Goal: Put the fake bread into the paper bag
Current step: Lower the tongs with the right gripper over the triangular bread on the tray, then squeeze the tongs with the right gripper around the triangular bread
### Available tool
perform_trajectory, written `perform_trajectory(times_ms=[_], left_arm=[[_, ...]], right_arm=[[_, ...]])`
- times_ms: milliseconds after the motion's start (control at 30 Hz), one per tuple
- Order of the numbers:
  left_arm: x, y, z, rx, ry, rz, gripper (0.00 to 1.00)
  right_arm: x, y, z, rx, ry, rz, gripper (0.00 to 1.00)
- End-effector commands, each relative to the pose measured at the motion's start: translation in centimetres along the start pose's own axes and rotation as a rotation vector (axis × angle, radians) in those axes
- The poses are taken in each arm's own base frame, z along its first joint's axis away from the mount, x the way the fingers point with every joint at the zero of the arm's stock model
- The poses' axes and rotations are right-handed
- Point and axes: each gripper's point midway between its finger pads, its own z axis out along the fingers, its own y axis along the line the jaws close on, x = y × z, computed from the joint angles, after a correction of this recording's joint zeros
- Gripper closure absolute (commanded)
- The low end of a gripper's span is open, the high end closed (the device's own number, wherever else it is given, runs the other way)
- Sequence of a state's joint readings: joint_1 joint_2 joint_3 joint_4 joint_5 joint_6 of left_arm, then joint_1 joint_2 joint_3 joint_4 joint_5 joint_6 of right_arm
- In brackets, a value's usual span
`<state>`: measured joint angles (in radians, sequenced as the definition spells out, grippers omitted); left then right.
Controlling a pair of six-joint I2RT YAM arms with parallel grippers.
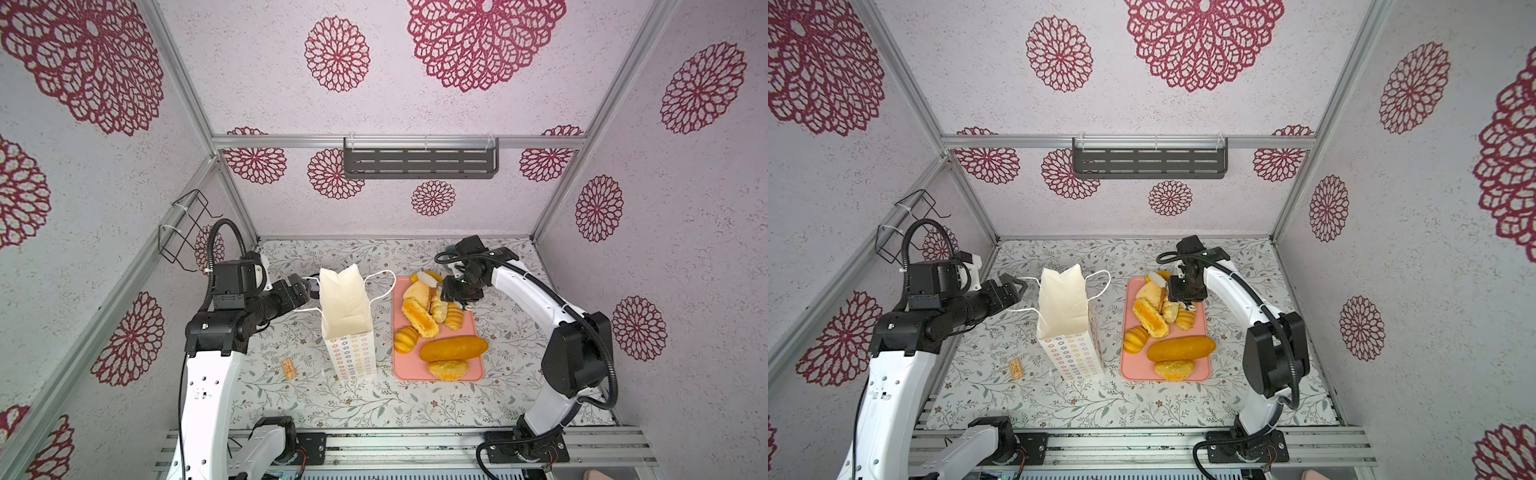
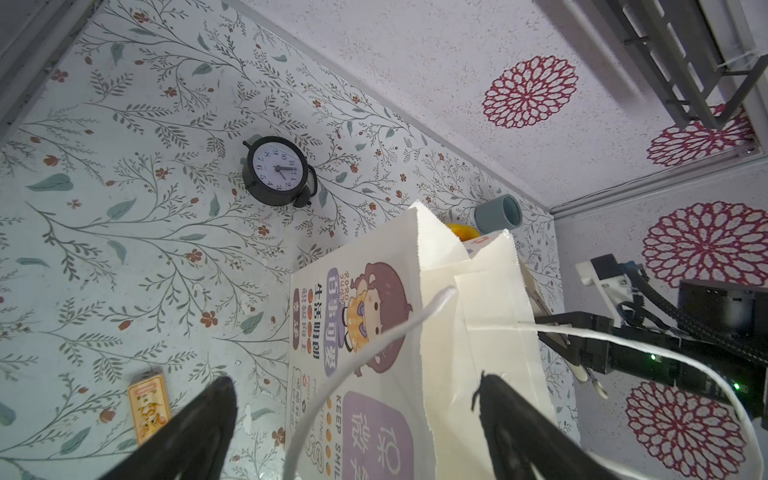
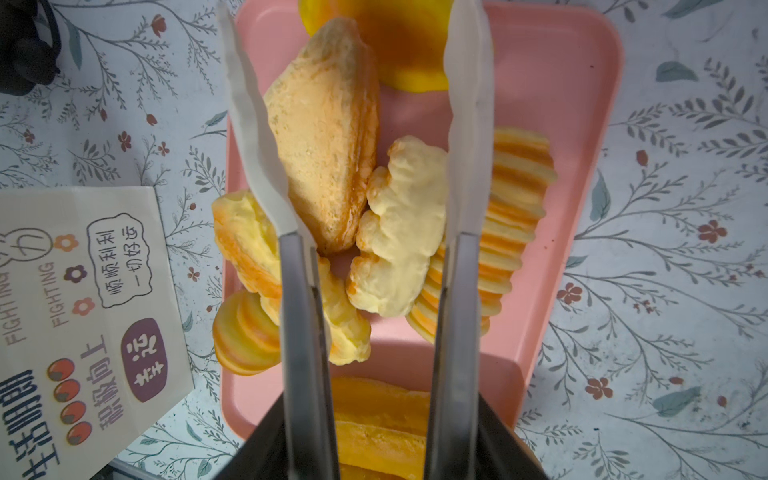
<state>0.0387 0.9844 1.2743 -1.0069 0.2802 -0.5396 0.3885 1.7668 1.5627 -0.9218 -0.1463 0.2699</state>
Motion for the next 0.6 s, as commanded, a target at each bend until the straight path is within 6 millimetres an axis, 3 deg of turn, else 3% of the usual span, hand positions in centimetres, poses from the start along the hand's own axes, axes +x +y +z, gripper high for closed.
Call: perform_trajectory(times_ms=[0, 100, 567], left_arm=[[0.5, 0.1, -0.1, 0.021, -0.005, -0.027, 0.04], [0.9, 0.3, -0.2, 0.017, -0.008, -0.032, 0.0], [1.4, 0.6, -0.7, 0.011, -0.021, -0.019, 0.03]], right_arm=[[-1.1, 0.9, -1.4, -0.035, -0.023, -0.023, 0.46], [-1.5, 0.9, -1.0, -0.034, -0.011, -0.023, 0.44], [-2.1, 1.2, -0.2, -0.025, 0.052, -0.018, 0.49]])
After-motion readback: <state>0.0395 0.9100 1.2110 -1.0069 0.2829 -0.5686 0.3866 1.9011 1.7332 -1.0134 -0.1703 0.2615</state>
